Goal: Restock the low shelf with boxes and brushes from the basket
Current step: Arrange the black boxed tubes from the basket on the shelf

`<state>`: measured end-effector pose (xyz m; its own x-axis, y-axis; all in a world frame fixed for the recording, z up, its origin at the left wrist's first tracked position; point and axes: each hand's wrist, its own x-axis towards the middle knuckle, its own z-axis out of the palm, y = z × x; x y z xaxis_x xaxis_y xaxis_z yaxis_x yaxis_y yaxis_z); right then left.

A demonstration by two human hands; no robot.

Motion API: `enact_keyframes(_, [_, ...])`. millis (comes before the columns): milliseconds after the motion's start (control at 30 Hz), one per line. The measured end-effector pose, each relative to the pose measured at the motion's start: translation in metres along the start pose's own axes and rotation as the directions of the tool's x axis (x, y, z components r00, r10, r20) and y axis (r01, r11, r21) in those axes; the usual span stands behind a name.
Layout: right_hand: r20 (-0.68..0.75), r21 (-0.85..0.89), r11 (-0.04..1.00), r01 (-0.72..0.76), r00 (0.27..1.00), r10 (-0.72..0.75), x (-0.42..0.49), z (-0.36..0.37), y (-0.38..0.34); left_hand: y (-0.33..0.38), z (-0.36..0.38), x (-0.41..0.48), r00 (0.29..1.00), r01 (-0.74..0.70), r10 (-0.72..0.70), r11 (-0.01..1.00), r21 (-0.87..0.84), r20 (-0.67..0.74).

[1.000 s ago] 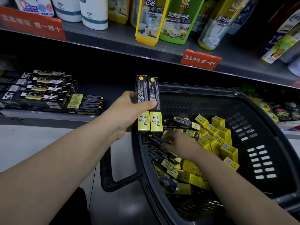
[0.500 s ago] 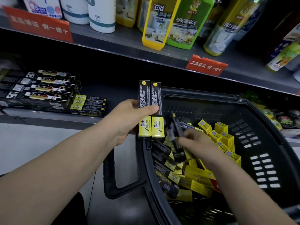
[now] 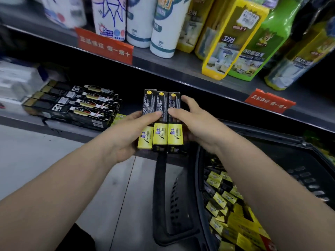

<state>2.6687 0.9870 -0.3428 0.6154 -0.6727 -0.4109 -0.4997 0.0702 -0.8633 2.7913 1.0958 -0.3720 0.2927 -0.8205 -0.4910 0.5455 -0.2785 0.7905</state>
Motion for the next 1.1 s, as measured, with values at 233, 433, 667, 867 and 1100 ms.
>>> enact_keyframes(233, [0.238,-0.003,0.995,-0.096,0.967,0.094,0.086,0.034,-0.011,0.009,-0.071,0.023,0.982,-0.02,0.048,0.988,0.154,-0.183])
enact_keyframes(433, [-0.019,-0.078,0.988,-0.132,0.991,0.13,0.168,0.042,0.012,0.007,-0.12,0.052,0.86,-0.066,0.209,0.95,0.304,-0.466])
enact_keyframes(667, [-0.288,0.14,0.974,-0.179,0.934,0.213,0.246,0.055,0.051,0.006,-0.142,0.074,0.847,-0.004,0.141,0.966,0.258,-0.513])
enact_keyframes(867, [-0.143,-0.399,0.9,-0.177,0.981,0.13,0.281,0.07,0.089,0.006,-0.152,0.09,0.849,-0.006,0.121,0.975,0.221,-0.514])
enact_keyframes(1100, [0.11,-0.612,0.787,-0.071,0.979,0.174,0.281,0.083,0.096,0.004,-0.157,0.102,0.867,0.052,0.055,0.978,0.2,-0.495])
